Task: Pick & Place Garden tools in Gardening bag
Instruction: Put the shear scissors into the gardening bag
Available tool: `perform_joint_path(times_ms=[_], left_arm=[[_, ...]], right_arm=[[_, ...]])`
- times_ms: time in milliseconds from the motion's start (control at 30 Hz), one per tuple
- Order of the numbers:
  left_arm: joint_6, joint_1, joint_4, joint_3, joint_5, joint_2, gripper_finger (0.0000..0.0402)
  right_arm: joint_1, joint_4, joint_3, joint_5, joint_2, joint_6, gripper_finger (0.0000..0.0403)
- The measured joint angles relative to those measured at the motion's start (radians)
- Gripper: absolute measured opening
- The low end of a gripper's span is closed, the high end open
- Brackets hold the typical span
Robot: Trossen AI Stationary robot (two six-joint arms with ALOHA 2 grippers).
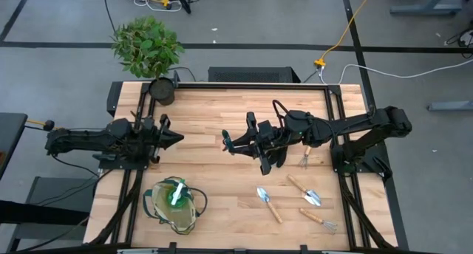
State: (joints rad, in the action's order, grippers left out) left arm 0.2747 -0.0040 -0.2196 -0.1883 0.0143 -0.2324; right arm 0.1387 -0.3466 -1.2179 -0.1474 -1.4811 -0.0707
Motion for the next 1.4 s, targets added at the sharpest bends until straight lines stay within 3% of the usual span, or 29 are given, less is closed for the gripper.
perform_joint_path(times_ms=[567,1033,1167,1400], left_arm=[[-0.109,0.0,-0.003,-0.339,-0.019,-0.358,0.0014],[-0.098,0.0,-0.001,-0.519,-0.013,-0.586,0.0018],[-0.081,0.0,-0.002,-0.574,-0.011,-0.644,0.0048],[-0.076,0.0,-0.001,-0.653,-0.011,-0.721,0.0144]], right_arm=[[0.0,-0.008,0.0,-0.003,0.001,-0.025,0.0045],[0.0,-0.008,0.0,-0.003,0.001,-0.047,0.0045],[0.0,-0.008,0.0,-0.003,0.001,-0.052,0.0045],[0.0,-0.007,0.0,-0.002,0.001,-0.052,0.0045]])
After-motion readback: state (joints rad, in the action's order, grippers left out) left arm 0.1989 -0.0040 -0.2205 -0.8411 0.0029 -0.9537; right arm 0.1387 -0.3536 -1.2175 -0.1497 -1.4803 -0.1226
